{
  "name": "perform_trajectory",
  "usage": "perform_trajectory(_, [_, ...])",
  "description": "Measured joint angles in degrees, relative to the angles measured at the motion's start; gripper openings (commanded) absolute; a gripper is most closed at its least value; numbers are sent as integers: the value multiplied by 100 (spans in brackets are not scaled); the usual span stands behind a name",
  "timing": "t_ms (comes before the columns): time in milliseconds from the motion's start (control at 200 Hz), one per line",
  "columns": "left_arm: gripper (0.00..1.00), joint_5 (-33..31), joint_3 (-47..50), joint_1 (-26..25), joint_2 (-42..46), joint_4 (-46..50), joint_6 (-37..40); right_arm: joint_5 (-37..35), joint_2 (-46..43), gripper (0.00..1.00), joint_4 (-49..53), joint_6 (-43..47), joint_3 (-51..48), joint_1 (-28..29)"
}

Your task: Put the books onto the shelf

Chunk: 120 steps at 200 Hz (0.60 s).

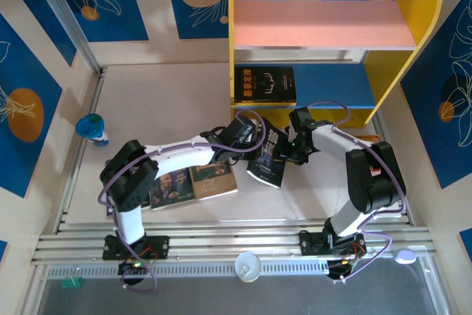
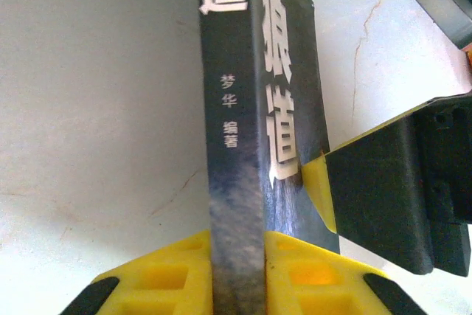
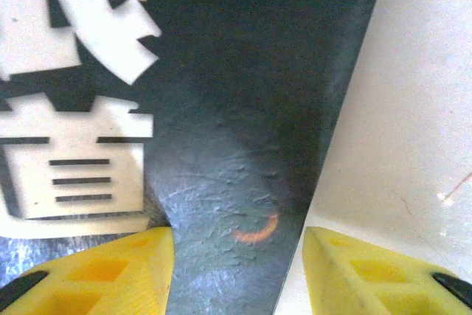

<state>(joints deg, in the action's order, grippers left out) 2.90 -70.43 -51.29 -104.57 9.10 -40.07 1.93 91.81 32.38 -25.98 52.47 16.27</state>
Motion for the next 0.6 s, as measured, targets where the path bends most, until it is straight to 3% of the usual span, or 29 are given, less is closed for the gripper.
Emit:
perform_trajectory(315, [0,7,-50,-13,0,24,94,-24,-629,59,15,-7,-81,-92])
perform_trajectory(600, [0,219,-66,-20,59,-57,280,136,-1635,61,-151,-50,-389,-643])
